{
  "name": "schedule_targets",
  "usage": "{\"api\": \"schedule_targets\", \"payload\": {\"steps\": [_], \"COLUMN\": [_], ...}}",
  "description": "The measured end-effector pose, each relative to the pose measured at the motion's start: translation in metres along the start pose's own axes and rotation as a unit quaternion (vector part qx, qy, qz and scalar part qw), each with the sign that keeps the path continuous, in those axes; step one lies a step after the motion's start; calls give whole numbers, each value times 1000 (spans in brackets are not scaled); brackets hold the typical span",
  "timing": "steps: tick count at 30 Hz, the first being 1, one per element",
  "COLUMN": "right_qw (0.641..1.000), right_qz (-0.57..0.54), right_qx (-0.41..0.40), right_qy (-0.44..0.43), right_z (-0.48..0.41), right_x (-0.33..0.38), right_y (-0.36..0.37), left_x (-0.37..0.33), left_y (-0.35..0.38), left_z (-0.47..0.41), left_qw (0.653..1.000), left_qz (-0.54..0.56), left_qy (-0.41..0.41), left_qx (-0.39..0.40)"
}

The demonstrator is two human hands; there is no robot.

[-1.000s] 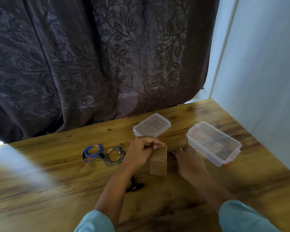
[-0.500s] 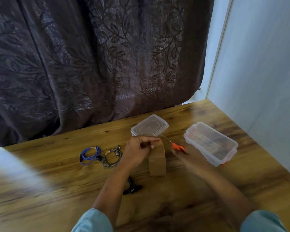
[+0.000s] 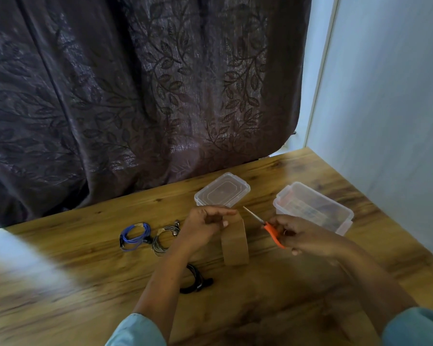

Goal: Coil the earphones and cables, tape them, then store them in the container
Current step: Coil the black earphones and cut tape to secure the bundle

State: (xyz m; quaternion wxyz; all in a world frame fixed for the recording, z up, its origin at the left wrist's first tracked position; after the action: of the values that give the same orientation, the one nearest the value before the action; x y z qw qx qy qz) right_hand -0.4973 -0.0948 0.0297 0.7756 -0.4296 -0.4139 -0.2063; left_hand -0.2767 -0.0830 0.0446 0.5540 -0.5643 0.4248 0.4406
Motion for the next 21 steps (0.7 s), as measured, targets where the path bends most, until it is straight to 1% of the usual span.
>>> {"api": "schedule_targets", "payload": {"steps": [2, 3, 5, 8, 13, 21], "right_qw": [996, 993, 993, 991, 986, 970], "right_qz": [86, 104, 109, 127, 161, 238], "right_qx": [-16, -27, -23, 7, -26, -18], "right_qy": [-36, -43, -43, -37, -40, -56], "right_z": [-2, -3, -2, -1, -10, -20], "right_x": [4, 6, 9, 13, 17, 42], "right_y": [-2, -4, -6, -6, -7, -11], "left_x": [1, 1, 0, -2, -6, -10], "left_y": [1, 1, 3, 5, 7, 6], "left_z": [0, 0, 2, 4, 8, 8], "left_qw": [1000, 1000, 1000, 1000, 1000, 999], "left_qz": [8, 12, 19, 22, 9, -27], "left_qy": [-9, -12, -16, -15, -8, 15], "left_qx": [2, 3, 8, 16, 27, 32]}}
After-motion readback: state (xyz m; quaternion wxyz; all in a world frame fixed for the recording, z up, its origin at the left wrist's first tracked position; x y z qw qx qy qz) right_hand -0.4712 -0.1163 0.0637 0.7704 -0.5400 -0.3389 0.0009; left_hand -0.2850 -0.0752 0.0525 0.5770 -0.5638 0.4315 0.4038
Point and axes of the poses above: each hand's wrist, its own z-axis away from the middle knuckle, its own y-axis out of the palm, x = y × z, the point moved 4 cm from there along -z, towards the middle knuckle, and after that the axes turned 6 degrees about -x, right-handed, at the moved point
